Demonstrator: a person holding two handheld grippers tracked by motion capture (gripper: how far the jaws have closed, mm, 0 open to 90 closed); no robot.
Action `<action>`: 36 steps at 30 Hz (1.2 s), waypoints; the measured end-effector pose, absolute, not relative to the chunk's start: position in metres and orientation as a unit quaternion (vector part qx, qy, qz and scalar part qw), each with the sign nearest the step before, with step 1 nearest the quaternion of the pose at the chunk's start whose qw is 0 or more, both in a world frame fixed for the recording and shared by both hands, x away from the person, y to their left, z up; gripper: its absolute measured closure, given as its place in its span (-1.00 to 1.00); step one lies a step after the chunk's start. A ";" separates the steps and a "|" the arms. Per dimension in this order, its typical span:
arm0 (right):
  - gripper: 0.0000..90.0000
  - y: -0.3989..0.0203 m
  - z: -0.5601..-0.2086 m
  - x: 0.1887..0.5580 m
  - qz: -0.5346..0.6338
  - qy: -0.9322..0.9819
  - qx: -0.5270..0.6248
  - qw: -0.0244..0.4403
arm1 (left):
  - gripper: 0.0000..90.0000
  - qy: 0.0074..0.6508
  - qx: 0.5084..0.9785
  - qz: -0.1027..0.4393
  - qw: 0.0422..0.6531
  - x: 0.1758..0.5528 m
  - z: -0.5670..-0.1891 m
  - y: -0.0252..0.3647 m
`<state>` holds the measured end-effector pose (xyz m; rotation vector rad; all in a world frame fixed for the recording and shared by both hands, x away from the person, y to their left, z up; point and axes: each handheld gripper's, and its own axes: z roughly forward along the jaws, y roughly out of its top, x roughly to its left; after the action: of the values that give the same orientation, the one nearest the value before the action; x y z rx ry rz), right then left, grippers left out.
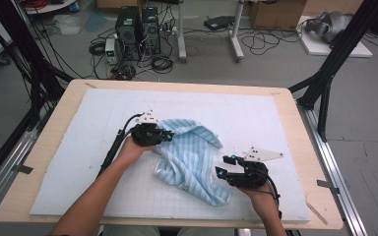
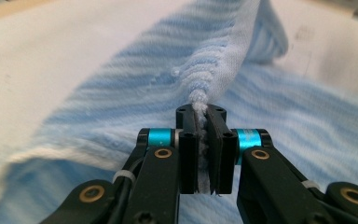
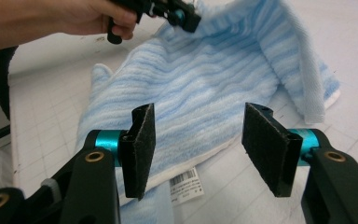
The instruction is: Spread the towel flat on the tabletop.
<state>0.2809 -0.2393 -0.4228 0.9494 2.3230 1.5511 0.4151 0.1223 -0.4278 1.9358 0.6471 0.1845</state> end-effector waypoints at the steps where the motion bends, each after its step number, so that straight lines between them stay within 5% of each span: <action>1: -0.01 -0.239 -0.423 0.283 0.524 0.783 0.322 0.094 | 0.86 0.274 0.803 0.078 0.524 0.418 -0.425 0.124; 21: 0.04 -0.209 -0.417 0.334 0.519 0.783 0.326 0.106 | 0.85 0.479 0.708 0.122 0.504 0.491 -0.429 0.154; 22: 0.04 -0.207 -0.417 0.335 0.512 0.787 0.326 0.109 | 0.79 0.483 0.706 0.126 0.502 0.491 -0.430 0.154; 24: 0.04 -0.202 -0.417 0.339 0.504 0.792 0.323 0.119 | 0.30 0.493 0.699 0.125 0.502 0.491 -0.433 0.153; 28: 0.05 -0.190 -0.419 0.345 0.496 0.802 0.309 0.123 | -0.15 0.485 0.701 0.147 0.501 0.485 -0.432 0.155; 36: 0.04 -0.159 -0.422 0.358 0.475 0.827 0.275 0.121 | -0.18 0.471 0.690 0.165 0.524 0.460 -0.429 0.178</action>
<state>0.3582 -0.1591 -0.4223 0.8033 2.4143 1.3873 0.4604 0.1780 -0.4294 1.6524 1.1278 0.3951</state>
